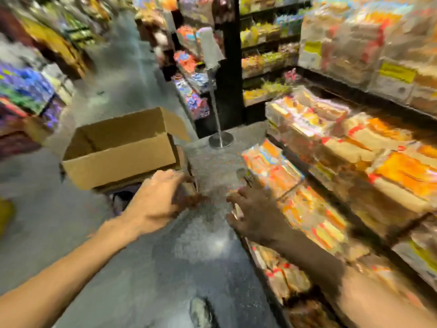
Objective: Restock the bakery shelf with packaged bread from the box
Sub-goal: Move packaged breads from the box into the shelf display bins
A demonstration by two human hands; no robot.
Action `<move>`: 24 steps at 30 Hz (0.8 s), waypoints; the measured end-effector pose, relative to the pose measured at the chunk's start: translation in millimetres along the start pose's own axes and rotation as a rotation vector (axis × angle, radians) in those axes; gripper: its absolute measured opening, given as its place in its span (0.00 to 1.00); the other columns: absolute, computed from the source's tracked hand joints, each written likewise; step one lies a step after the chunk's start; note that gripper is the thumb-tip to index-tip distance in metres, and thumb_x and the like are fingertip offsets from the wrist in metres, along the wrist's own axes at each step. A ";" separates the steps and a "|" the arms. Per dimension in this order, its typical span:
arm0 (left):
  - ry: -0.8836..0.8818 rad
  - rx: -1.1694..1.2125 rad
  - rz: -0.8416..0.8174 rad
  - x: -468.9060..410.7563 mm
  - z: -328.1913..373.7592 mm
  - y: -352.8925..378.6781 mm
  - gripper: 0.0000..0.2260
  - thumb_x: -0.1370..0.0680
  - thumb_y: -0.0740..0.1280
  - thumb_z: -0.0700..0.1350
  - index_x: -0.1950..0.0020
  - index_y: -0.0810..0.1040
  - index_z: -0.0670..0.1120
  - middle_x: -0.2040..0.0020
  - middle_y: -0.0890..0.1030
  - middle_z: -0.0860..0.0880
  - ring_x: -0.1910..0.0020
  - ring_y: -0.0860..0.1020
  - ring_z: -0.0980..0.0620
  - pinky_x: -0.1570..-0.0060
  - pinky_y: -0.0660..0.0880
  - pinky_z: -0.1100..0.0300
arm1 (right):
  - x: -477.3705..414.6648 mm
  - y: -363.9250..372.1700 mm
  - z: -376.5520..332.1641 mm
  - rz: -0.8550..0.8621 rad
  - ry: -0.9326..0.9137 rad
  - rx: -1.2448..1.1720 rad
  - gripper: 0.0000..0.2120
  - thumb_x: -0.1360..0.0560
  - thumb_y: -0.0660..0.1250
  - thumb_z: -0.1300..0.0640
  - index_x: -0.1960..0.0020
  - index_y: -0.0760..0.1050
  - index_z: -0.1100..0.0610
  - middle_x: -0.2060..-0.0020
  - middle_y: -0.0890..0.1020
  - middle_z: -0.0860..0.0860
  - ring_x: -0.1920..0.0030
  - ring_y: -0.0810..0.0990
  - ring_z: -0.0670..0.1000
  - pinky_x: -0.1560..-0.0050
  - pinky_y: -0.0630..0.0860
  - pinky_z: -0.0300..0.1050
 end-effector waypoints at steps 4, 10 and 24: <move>-0.205 0.000 0.050 10.0 -155.9 32.5 0.13 0.29 0.72 0.46 0.44 0.78 0.51 0.50 0.79 0.49 0.51 0.78 0.42 0.58 0.76 0.46 | -119.4 84.4 -83.4 -0.218 -0.158 -0.036 0.27 0.25 0.51 0.39 0.37 0.74 0.54 0.44 0.75 0.55 0.42 0.75 0.59 0.47 0.76 0.55; -0.339 0.186 0.251 -16.0 -334.6 52.3 0.06 0.27 0.63 0.52 0.54 0.73 0.52 0.62 0.79 0.49 0.63 0.79 0.41 0.69 0.77 0.48 | -284.3 184.1 -175.3 -0.392 -0.269 -0.061 0.19 0.20 0.60 0.43 0.35 0.71 0.53 0.43 0.73 0.52 0.43 0.74 0.55 0.49 0.75 0.51; -0.573 0.173 0.034 -212.1 -600.6 118.3 0.13 0.21 0.66 0.48 0.38 0.76 0.50 0.42 0.79 0.48 0.44 0.77 0.45 0.46 0.76 0.49 | -605.4 337.9 -188.2 -0.512 -0.113 -0.054 0.19 0.21 0.63 0.48 0.32 0.72 0.55 0.38 0.76 0.54 0.37 0.75 0.57 0.38 0.72 0.50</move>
Point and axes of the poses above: each hand's wrist, its own x-axis away from the middle knuckle, its own y-axis out of the palm, z = x × y, the point moved 7 cm from there along -x, towards the middle knuckle
